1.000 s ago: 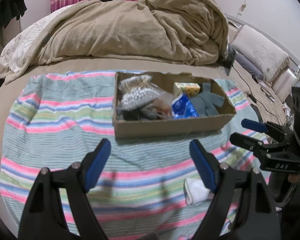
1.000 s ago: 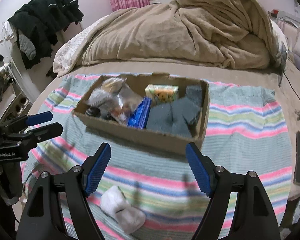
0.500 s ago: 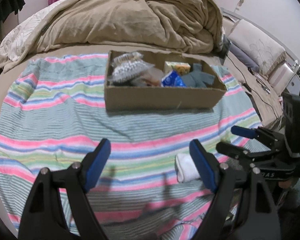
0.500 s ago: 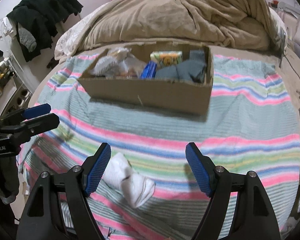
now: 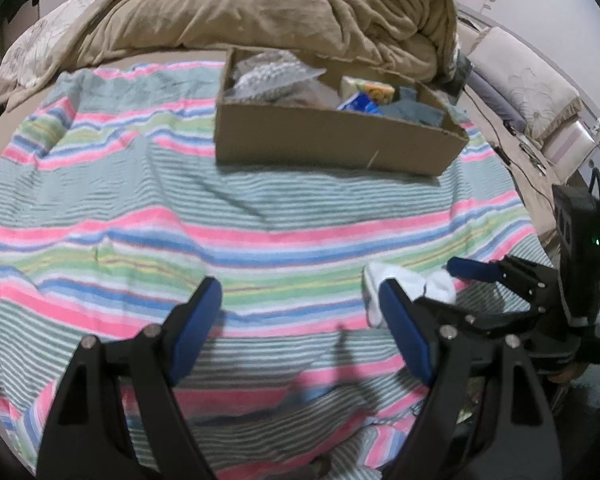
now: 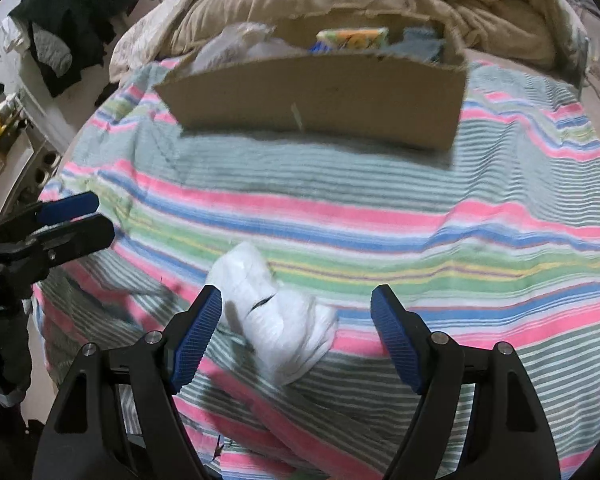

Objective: Organize objects
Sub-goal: 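Withdraw both grippers and move the right gripper to the white socks, then grasp the white socks with the right gripper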

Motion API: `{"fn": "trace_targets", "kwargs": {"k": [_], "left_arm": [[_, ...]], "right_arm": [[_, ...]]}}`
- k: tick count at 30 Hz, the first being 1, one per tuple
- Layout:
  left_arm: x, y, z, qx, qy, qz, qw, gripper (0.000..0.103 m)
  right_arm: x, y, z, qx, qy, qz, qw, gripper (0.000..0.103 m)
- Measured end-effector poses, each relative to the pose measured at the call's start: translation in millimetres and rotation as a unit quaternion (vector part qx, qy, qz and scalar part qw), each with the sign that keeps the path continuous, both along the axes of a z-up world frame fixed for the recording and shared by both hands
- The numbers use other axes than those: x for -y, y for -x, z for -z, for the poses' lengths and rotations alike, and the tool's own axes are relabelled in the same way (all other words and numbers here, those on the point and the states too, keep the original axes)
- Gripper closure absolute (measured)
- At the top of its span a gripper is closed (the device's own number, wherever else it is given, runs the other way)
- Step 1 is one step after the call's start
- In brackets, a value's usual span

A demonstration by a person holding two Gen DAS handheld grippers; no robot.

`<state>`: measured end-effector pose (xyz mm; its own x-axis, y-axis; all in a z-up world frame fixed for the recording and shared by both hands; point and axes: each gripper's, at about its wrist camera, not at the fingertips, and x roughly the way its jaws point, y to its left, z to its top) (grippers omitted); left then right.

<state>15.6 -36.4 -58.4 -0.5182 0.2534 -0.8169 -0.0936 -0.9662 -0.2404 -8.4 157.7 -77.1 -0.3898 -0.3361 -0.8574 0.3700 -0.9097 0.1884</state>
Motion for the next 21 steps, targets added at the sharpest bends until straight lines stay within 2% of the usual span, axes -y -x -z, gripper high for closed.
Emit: {"fn": "trace_targets", "kwargs": {"k": [2, 7, 10, 15, 21], "left_arm": [[1, 0, 3, 0.003, 0.0, -0.001, 1.0, 0.021], [-1, 1, 8, 0.01, -0.001, -0.003, 0.9999, 0.021], [-4, 1, 10, 0.013, -0.002, -0.001, 0.9999, 0.021], [-6, 7, 11, 0.016, -0.001, -0.004, 0.9999, 0.021], [-10, 17, 1, 0.004, -0.003, -0.002, 1.0, 0.021]], "right_arm": [[6, -1, 3, 0.003, -0.004, -0.01, 1.0, 0.023], [17, -4, 15, 0.009, -0.024, -0.026, 0.999, 0.037], [13, -1, 17, 0.007, -0.017, -0.025, 1.0, 0.045], [10, -1, 8, -0.004, -0.008, -0.035, 0.999, 0.058], [8, 4, -12, -0.026, -0.003, -0.04, 0.999, 0.061]]}}
